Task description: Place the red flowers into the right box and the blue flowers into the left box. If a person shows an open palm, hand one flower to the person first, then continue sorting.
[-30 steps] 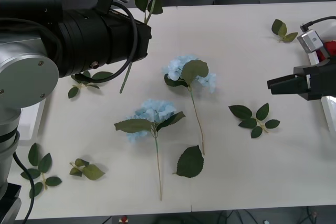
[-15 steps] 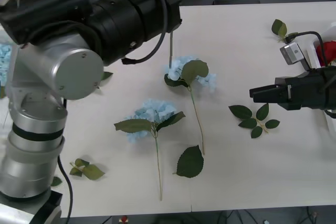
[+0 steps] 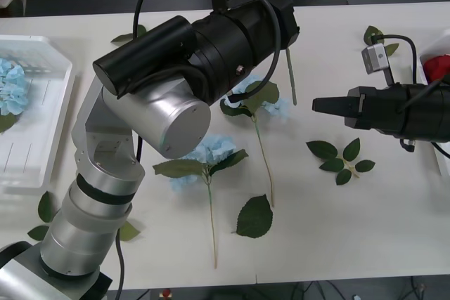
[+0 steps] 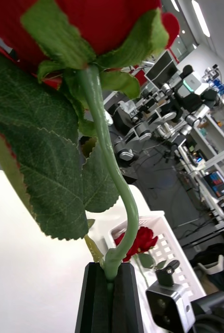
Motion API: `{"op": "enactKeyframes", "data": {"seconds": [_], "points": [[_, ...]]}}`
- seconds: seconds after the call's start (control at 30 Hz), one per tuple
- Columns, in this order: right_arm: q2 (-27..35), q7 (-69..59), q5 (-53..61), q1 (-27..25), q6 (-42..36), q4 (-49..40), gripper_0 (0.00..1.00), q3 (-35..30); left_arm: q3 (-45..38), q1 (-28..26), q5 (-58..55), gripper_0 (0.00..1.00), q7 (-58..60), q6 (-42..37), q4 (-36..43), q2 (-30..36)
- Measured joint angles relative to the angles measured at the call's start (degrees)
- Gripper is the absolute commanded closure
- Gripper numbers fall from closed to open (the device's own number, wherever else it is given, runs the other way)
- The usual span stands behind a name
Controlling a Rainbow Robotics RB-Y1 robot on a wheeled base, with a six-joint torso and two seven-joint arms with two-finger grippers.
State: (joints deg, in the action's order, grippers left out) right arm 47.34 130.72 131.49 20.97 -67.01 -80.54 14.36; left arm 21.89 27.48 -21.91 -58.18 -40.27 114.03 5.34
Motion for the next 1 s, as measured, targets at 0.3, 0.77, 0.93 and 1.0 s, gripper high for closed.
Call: {"op": "enactKeyframes", "data": {"seconds": [0.3, 0.77, 0.93, 1.0], "points": [[-0.4, 0.0, 0.0, 1.1, 0.0, -0.6, 0.15, 0.0, 2.6, 0.0, 6.1, 1.00, 9.7, 0.0, -0.1, 0.0], [-4.6, 0.0, 0.0, 4.6, 0.5, -1.8, 0.17, 1.7, 2.6, 0.0, 6.4, 1.00, 10.1, 0.0, -0.5, 0.0], [-5.0, 0.0, 0.0, 5.0, 0.6, -2.0, 0.22, 2.4, 2.6, 0.0, 6.5, 1.00, 10.1, 0.0, -0.5, 0.0], [-5.1, 0.0, 0.0, 5.1, 0.7, -2.2, 0.25, 2.8, 2.6, 0.0, 6.5, 1.00, 10.1, 0.0, -0.5, 0.0]]}}
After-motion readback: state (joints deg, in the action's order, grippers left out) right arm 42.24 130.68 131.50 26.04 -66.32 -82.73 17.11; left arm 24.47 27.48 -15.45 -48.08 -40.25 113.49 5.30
